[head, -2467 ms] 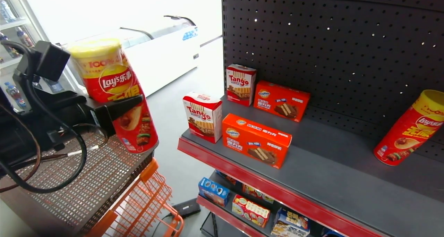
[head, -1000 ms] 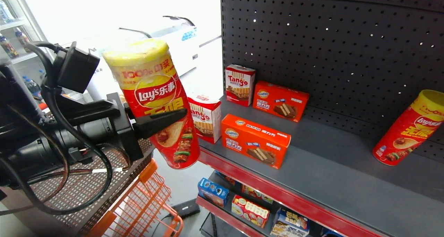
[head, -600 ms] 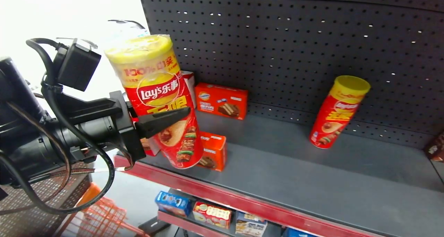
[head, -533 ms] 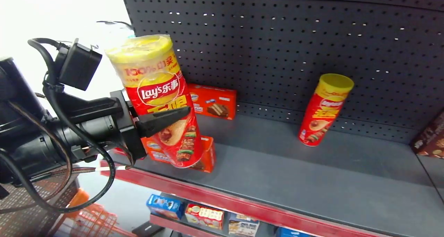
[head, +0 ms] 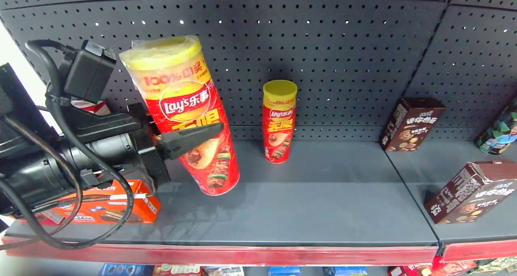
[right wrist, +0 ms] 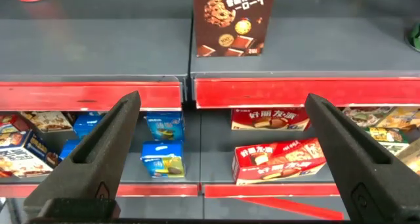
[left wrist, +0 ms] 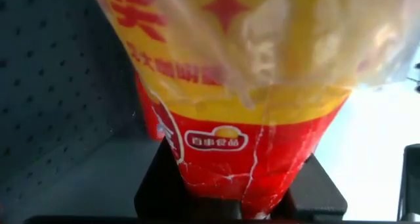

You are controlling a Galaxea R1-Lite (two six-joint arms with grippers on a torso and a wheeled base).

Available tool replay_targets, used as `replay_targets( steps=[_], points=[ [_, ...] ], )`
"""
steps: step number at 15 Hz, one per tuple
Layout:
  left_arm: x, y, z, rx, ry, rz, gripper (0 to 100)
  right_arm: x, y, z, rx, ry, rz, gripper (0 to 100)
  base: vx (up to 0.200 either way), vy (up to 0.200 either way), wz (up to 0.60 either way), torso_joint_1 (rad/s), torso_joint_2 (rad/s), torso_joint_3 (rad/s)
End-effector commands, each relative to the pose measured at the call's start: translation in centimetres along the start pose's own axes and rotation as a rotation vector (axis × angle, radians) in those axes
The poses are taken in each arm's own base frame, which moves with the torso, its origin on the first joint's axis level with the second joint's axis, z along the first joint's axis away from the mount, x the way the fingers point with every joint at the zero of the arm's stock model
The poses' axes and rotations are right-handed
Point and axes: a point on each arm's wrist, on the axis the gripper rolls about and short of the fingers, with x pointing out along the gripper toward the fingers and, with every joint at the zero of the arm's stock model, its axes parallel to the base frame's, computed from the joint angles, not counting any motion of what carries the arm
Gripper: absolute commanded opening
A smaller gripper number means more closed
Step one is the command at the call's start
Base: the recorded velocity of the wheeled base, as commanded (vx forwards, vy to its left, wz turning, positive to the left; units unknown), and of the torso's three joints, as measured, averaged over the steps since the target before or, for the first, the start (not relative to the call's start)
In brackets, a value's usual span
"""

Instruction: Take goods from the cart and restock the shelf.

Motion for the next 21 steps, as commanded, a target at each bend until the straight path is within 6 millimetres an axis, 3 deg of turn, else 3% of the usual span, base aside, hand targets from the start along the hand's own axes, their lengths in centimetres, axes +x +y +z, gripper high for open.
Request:
replay_targets(
  steps=[1,11,12,13,14,16,18,21],
  points=[
    [0.0,0.0,0.1,0.001,-0.001,0.002,0,0.0,0.0,0.0,0.0,0.0,0.0,100,0.0,0.0,0.0,0.0,0.0,0.0],
    [-0.7,-0.3,-0.1,-0.003,0.005,0.012,0,0.1,0.0,0.1,-0.01,0.02,-0.003,100,0.0,0.0,0.0,0.0,0.0,0.0],
    [-0.9,-0.5,-0.1,-0.003,0.005,0.015,0,0.1,0.1,1.0,-0.008,0.008,0.0,100,0.0,0.0,0.0,0.0,0.0,0.0],
    [-1.0,-0.5,0.1,-0.002,-0.001,0.019,0,0.7,0.1,6.6,0.047,0.001,0.063,100,0.0,0.0,0.0,0.0,0.0,0.0],
    [-1.1,-0.6,-0.2,-0.007,0.007,0.018,0,1.9,0.3,8.0,0.111,0.062,0.107,100,0.0,0.0,0.0,0.0,0.0,0.0],
    [-1.1,-0.5,-0.1,-0.008,0.005,0.038,0,2.2,0.5,10.8,0.036,0.039,0.29,100,0.0,0.0,0.0,0.0,0.0,0.0],
    [-1.3,-0.5,-0.6,-0.017,0.019,0.05,0,4.7,0.9,14.0,-0.023,0.061,0.318,100,0.0,0.0,0.0,0.0,0.0,0.0],
    [-1.7,-0.7,-0.6,-0.017,0.017,0.057,0,9.0,2.2,15.8,-0.023,0.102,0.435,100,0.0,0.0,0.0,0.0,0.0,0.0]
  ],
)
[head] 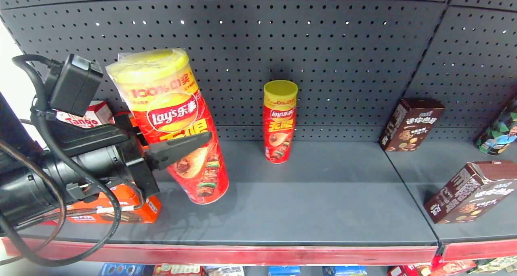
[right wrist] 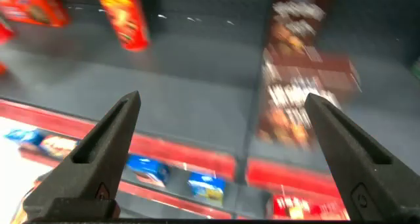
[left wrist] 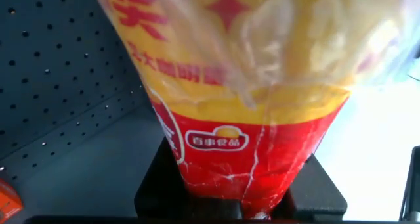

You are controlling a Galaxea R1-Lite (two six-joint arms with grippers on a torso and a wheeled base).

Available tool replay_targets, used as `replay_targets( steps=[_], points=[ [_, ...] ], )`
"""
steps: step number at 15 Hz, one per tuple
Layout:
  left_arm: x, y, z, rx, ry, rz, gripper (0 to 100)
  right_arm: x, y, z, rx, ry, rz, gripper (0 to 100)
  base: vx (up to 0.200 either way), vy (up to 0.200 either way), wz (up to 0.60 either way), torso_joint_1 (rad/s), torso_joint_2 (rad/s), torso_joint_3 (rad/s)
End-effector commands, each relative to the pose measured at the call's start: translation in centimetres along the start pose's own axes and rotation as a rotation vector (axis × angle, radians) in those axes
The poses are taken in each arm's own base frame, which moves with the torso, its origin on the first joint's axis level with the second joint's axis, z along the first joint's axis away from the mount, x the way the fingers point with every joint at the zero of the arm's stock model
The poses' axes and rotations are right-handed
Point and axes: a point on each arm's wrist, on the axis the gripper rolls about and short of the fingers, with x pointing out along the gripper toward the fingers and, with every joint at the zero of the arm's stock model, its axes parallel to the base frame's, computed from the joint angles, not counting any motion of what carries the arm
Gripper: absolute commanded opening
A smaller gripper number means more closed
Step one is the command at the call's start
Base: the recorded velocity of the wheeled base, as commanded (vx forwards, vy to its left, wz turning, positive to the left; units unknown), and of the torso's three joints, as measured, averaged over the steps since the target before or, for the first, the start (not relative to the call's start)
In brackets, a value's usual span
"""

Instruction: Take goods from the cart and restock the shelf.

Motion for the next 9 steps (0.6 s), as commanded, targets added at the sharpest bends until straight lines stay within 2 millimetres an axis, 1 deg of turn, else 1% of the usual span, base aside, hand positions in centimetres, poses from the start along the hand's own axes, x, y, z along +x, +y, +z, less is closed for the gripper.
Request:
replay_targets(
  steps=[1,2,3,5,6,7,8,9],
  points=[
    [-0.1,0.0,0.2,0.004,-0.006,0.002,0,5.5,-0.1,1.9,-0.002,0.076,0.139,100,0.0,0.0,0.0,0.0,0.0,0.0],
    [-0.1,0.0,0.3,-0.001,-0.009,0.007,0,7.7,-0.1,1.9,0.0,0.108,0.159,100,0.0,0.0,0.0,0.0,0.0,0.0],
    [-0.2,0.0,0.2,-0.007,-0.009,0.007,0,9.0,-0.1,2.1,0.003,0.125,0.196,100,0.0,0.0,0.0,0.0,0.0,0.0],
    [-0.2,0.0,0.3,-0.006,-0.01,0.007,0,10.8,-0.1,2.3,0.003,0.118,0.227,100,0.0,0.0,0.0,0.0,0.0,0.0],
    [-0.1,0.0,0.6,-0.003,-0.018,0.007,0,13.1,-0.2,2.2,0.002,0.111,0.23,100,0.0,0.0,0.0,0.0,0.0,0.0],
    [-0.1,0.0,0.5,-0.005,-0.015,0.007,0,14.6,0.0,2.1,0.001,0.091,0.253,100,0.0,0.0,0.0,0.0,0.0,0.0],
    [-0.1,0.0,0.5,-0.005,-0.014,0.007,0,15.7,-0.1,2.1,0.0,0.077,0.271,100,0.0,0.0,0.0,0.0,0.0,0.0],
    [-0.1,0.0,0.5,-0.005,-0.014,0.004,0,18.1,-0.4,1.8,-0.006,0.075,0.296,100,0.0,0.0,0.0,0.0,0.0,0.0]
  ],
)
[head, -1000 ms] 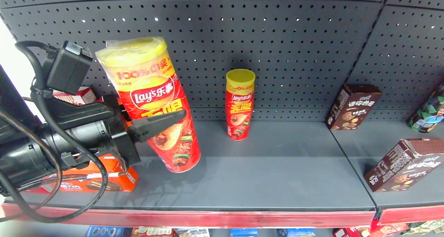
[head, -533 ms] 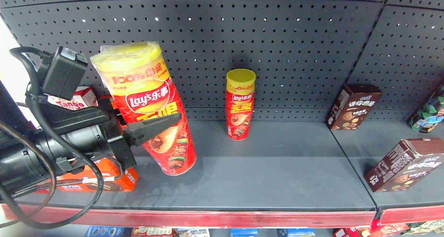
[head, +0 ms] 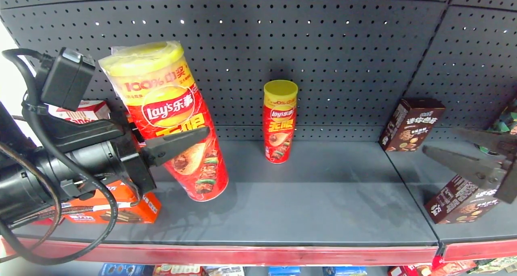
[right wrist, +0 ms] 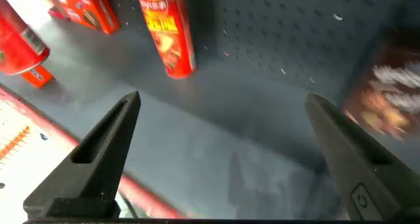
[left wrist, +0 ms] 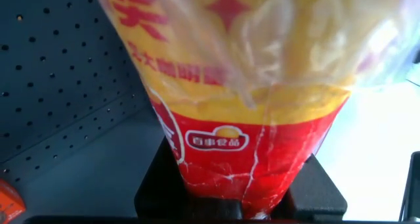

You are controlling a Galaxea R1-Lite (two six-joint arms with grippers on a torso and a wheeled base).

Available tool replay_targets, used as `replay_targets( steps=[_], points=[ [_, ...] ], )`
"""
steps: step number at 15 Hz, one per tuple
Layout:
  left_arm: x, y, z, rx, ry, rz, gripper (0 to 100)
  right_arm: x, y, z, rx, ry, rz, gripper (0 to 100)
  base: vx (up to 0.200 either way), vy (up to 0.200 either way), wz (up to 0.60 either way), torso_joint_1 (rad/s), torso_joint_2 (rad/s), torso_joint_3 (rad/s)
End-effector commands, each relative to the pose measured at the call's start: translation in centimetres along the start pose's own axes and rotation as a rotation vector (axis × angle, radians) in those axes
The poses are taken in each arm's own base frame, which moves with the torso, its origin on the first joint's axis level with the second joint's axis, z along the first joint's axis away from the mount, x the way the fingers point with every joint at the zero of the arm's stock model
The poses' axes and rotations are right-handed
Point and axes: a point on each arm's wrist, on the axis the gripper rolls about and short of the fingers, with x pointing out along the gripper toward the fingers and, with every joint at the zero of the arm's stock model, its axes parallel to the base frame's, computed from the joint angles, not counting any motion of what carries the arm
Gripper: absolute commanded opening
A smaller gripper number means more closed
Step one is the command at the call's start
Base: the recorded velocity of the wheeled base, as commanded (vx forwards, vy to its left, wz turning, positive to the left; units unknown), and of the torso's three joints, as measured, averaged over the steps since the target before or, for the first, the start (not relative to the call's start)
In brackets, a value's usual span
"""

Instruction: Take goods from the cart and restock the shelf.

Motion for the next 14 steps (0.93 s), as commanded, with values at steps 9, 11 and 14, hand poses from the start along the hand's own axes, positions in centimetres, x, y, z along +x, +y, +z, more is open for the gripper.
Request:
replay_targets(
  steps=[9,11,14],
  points=[
    [0.1,-0.1,0.0,0.0,-0.001,-0.013,0,15.5,-2.5,1.5,-0.173,-0.078,0.505,100,0.0,0.0,0.0,0.0,0.0,0.0],
    [0.1,-0.1,0.1,0.002,-0.003,-0.014,0,17.4,-3.1,1.6,-0.208,-0.109,0.617,100,0.0,0.0,0.0,0.0,0.0,0.0],
    [0.2,-0.1,0.1,0.001,-0.005,-0.016,0,20.5,-3.5,1.7,-0.227,-0.137,0.652,100,0.0,0.0,0.0,0.0,0.0,0.0]
  ],
)
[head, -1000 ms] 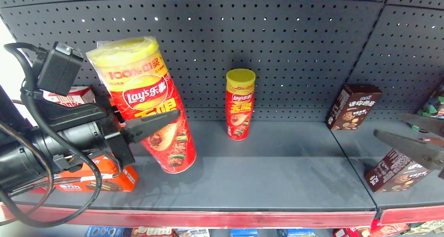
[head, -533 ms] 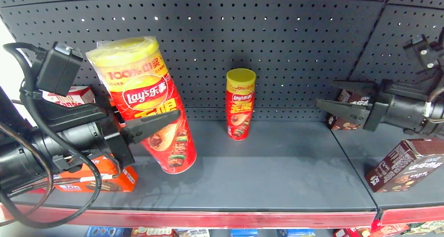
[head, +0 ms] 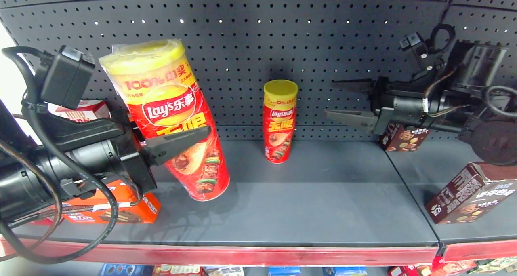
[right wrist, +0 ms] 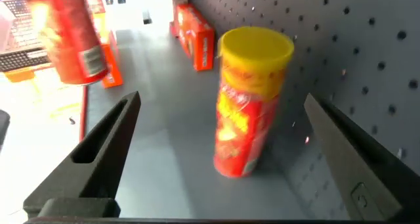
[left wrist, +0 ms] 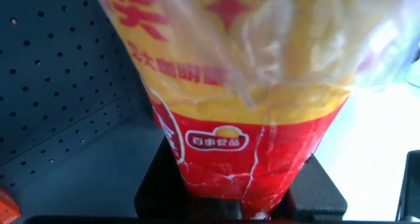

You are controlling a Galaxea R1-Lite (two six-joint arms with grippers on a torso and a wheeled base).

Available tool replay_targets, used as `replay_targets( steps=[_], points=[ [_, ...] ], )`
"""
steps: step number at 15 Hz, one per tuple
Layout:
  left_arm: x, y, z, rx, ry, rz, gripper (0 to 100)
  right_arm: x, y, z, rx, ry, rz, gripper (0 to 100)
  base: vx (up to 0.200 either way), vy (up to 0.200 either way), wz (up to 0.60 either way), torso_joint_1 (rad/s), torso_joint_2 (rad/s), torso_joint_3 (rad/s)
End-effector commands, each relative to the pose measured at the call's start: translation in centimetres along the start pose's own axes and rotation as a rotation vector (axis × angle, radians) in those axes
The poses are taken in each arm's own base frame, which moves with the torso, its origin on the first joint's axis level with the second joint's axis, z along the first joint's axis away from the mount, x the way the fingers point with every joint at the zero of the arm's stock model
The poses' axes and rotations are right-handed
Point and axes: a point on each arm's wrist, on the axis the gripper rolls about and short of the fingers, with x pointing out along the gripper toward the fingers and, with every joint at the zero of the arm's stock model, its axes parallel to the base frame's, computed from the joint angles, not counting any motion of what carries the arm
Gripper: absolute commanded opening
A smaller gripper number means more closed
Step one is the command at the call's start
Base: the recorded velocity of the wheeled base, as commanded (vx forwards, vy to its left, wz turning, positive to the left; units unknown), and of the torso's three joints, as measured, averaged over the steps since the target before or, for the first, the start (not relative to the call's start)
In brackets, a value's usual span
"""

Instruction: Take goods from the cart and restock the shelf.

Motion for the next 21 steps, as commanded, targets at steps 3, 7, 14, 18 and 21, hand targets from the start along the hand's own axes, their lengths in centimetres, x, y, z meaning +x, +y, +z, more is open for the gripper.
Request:
replay_targets(
  steps=[3,7,14,18,21],
  points=[
    [0.0,0.0,0.0,-0.018,-0.004,0.0,0,3.2,-3.0,-3.1,0.014,0.008,0.021,100,0.0,0.0,0.0,0.0,0.0,0.0],
    [0.2,0.1,0.0,-0.021,-0.003,-0.002,0,5.1,-4.2,-6.6,0.061,0.04,0.033,100,0.0,0.0,0.0,0.0,0.0,0.0],
    [0.2,0.1,-0.1,-0.023,0.001,-0.002,0,7.7,-4.0,-8.7,0.084,0.046,0.078,100,0.0,0.0,0.0,0.0,0.0,0.0],
    [0.2,0.1,-0.2,-0.024,0.003,-0.002,0,8.4,-4.5,-10.4,0.098,0.057,0.079,100,0.0,0.0,0.0,0.0,0.0,0.0],
    [0.2,0.1,-0.2,-0.025,0.004,-0.002,0,9.3,-4.9,-11.5,0.099,0.057,0.084,100,0.0,0.0,0.0,0.0,0.0,0.0]
  ],
)
